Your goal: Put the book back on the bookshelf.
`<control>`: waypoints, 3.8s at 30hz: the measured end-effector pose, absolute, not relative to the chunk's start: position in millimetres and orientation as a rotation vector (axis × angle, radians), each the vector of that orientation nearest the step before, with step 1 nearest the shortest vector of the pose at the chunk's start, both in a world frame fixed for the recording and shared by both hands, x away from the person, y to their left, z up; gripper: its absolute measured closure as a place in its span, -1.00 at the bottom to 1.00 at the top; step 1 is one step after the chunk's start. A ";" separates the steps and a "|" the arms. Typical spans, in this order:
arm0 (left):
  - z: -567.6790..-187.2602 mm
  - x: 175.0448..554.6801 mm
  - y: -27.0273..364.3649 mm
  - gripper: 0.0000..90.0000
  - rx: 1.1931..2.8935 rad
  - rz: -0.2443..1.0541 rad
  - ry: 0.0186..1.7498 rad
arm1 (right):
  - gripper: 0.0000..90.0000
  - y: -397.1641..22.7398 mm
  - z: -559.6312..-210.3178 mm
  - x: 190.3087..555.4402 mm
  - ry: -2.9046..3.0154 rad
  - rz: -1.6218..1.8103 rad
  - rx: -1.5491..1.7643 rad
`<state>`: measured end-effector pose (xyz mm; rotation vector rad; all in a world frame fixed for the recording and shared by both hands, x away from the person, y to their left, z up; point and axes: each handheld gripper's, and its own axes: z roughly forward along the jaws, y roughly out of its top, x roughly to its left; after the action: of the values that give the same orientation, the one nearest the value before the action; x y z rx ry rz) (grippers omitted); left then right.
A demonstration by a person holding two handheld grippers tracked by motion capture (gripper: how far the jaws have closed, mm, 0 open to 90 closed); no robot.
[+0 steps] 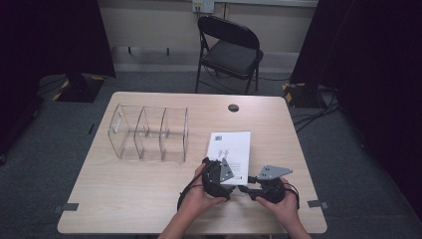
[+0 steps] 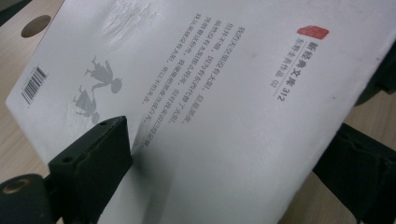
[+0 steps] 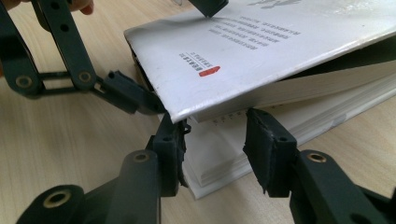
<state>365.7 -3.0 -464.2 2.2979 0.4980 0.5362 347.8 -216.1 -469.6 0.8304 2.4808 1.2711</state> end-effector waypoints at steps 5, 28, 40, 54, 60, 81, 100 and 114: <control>-464.6 367.1 -9.6 -0.90 2.318 0.558 0.491 | 0.31 -216.0 -469.1 347.4 2.480 1.271 0.833; -454.9 365.4 -11.3 -0.47 2.350 0.581 0.371 | 0.24 -232.7 -475.5 346.7 2.452 1.269 0.848; -453.3 365.3 -10.6 -0.47 2.376 0.578 0.361 | 0.23 -223.3 -483.2 361.8 2.437 1.289 0.894; -461.4 372.3 -15.9 -0.84 2.342 0.590 0.403 | 0.26 -220.6 -474.0 356.1 2.423 1.293 0.860; -466.6 377.9 -19.7 -0.94 2.362 0.624 0.402 | 0.26 -217.6 -475.7 354.0 2.446 1.284 0.848; -450.7 375.3 -25.2 -0.53 2.469 0.640 0.230 | -0.23 -251.7 -490.2 349.5 2.481 1.197 0.948; -446.3 363.6 -28.5 -0.20 2.483 0.734 0.130 | -0.50 -250.5 -495.5 347.3 2.525 1.191 0.905; -419.1 366.7 -28.8 0.00 2.537 0.703 0.194 | -0.69 -244.8 -499.6 349.3 2.566 1.116 0.780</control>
<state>366.7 -28.8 -419.1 2.5372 0.1939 0.7025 349.3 -244.8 -499.6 0.7805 2.5664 1.1160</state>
